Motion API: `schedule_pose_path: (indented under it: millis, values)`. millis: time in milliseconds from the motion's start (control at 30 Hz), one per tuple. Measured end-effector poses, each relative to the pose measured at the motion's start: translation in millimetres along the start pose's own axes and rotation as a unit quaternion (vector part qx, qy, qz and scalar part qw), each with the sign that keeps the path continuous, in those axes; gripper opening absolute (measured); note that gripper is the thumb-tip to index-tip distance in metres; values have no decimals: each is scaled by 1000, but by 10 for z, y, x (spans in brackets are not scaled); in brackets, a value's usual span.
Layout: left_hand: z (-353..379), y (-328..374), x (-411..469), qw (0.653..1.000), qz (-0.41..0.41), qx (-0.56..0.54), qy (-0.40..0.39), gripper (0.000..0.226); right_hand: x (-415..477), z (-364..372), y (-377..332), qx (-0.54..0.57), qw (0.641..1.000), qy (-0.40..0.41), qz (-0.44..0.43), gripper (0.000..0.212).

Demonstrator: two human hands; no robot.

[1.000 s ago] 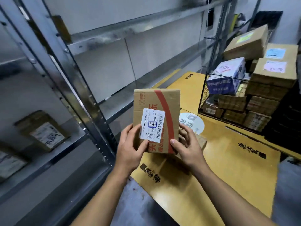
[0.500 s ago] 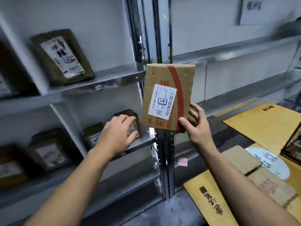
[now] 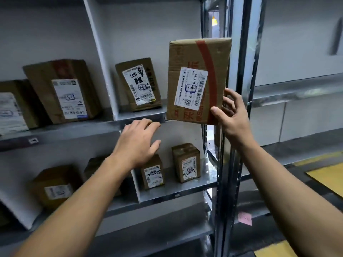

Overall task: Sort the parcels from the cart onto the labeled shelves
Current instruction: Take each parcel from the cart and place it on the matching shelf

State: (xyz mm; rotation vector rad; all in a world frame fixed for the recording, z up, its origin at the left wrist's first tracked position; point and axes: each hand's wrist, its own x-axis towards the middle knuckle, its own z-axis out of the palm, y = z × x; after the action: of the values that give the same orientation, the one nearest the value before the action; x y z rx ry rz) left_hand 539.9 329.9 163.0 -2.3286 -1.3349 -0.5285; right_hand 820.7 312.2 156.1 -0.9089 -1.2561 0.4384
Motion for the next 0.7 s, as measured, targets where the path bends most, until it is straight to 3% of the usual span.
schedule_pose_path:
  millis: [200, 533, 700]
  values:
    - [-80, -215, 154, 998, -1, -25, 65, 57, 546, 114, 13, -38, 999, -20, -15, 64]
    - [120, -323, 578, 998, -33, -12, 60, 54, 1207, 208, 491, -72, 995, -63, 5, 58]
    - [251, -293, 772, 997, -35, -10, 68, 54, 1424, 235, 636, -145, 985, -90, 16, 64]
